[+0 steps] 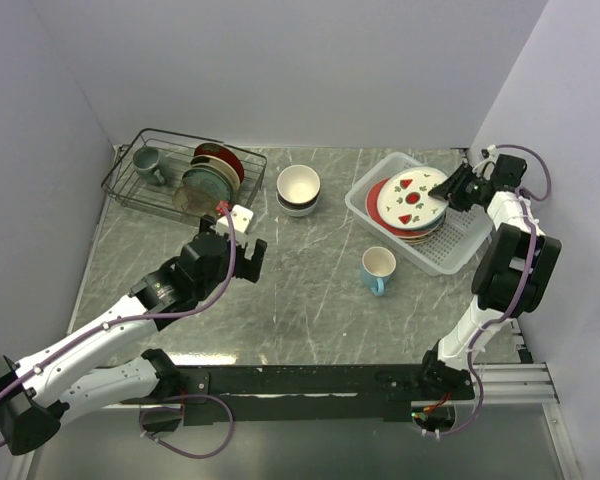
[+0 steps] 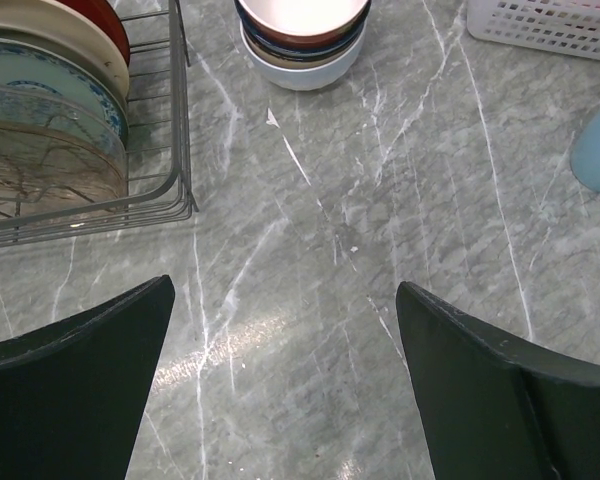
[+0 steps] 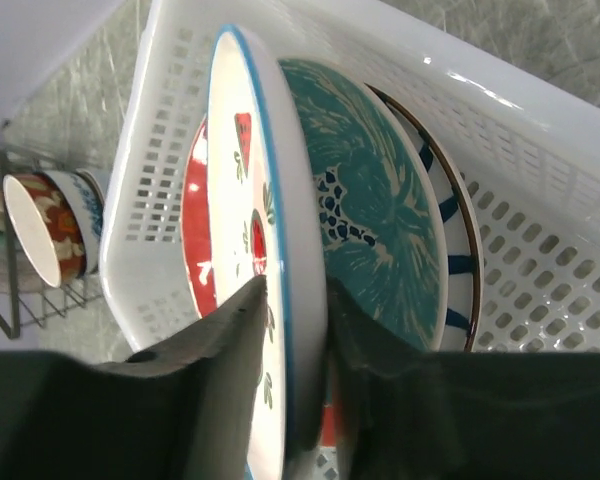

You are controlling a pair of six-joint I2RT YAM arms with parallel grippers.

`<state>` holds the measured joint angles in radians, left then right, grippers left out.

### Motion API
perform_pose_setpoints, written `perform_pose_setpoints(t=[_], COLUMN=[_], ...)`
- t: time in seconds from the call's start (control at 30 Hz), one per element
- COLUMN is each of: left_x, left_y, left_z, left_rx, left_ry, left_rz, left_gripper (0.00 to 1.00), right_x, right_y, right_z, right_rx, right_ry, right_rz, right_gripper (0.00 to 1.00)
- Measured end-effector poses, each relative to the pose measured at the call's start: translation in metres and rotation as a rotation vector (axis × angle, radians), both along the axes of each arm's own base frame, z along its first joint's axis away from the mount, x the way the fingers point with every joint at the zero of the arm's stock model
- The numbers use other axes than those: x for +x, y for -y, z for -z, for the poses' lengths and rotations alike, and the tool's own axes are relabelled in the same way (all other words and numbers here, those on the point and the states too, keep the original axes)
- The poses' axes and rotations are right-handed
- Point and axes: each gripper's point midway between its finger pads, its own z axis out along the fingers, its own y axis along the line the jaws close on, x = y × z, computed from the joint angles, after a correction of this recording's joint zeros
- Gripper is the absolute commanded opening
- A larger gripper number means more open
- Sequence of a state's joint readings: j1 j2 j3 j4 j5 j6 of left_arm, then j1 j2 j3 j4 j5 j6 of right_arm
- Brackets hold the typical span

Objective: Place the mixed dishes into the plastic bin
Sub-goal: Place the plate in the plastic bin.

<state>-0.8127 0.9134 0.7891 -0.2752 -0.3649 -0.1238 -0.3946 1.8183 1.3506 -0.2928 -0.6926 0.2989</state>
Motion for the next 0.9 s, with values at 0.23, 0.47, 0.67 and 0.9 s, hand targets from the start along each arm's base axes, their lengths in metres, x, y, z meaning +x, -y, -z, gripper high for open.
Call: perform_pose_setpoints(t=[0.23, 0.47, 0.67, 0.9], left_x=[-0.002, -0.003, -0.003, -0.003], left_y=[-0.003, -0.004, -0.004, -0.004], left_z=[-0.002, -0.005, -0.007, -0.007], left_rx=[-0.009, -0.016, -0.021, -0.022], left_ry=[0.009, 0.020, 0.025, 0.024], left_rz=[-0.003, -0.001, -0.001, 0.001], left_gripper=[0.99, 0.99, 0.99, 0.99], right_x=[-0.001, -0.001, -0.003, -0.004], right_y=[-0.005, 0.000, 0.001, 0.004], right_z=[0.004, 0.005, 0.009, 0.019], right_rx=[-0.048, -0.186, -0.322, -0.486], right_ry=[-0.028, -0.075, -0.122, -0.185], right_rz=[-0.021, -0.014, -0.023, -0.032], right_gripper=[0.83, 0.99, 1.00, 1.00])
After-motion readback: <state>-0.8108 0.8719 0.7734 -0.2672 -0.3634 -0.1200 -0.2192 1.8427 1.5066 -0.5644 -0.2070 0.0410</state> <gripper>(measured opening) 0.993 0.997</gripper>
